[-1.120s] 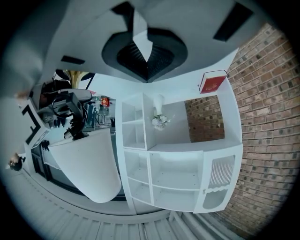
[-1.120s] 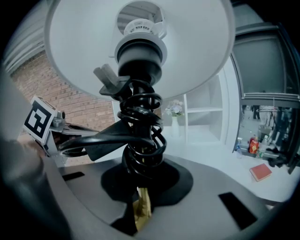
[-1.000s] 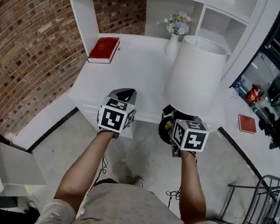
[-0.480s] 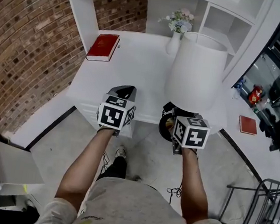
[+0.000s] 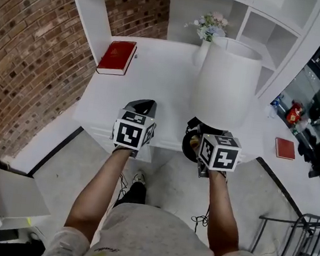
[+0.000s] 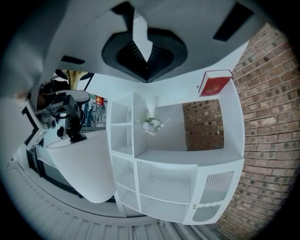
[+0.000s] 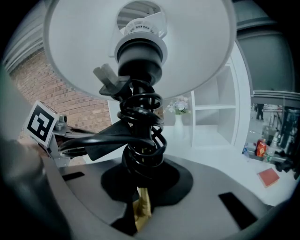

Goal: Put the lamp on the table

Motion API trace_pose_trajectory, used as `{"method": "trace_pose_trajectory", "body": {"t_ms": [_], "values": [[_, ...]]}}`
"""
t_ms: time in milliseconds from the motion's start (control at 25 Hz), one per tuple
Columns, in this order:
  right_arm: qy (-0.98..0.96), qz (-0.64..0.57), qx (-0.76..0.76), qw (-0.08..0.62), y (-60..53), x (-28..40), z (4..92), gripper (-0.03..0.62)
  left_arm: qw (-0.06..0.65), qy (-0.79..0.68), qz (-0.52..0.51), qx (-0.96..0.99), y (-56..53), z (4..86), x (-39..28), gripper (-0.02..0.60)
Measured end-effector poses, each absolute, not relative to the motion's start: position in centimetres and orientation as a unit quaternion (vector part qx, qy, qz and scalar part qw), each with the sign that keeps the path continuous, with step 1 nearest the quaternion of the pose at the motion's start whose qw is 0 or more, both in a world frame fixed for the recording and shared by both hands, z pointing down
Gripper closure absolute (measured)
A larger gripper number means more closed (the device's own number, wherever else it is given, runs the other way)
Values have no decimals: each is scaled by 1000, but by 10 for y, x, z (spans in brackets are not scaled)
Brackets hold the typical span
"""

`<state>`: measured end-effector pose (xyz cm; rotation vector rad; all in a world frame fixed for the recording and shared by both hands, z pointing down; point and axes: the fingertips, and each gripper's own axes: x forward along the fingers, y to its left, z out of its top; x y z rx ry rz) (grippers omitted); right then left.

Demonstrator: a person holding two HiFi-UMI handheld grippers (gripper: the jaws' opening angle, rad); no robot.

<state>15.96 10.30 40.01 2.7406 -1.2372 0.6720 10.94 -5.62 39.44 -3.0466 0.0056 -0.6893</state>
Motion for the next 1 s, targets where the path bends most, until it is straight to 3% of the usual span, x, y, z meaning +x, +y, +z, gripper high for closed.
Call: {"method": "trace_pose_trajectory", "body": {"t_ms": [1000], "values": [[-390,229,891,38,-12,234,405,545,-4,-20,-245,-969,-167,410,188,588]]}}
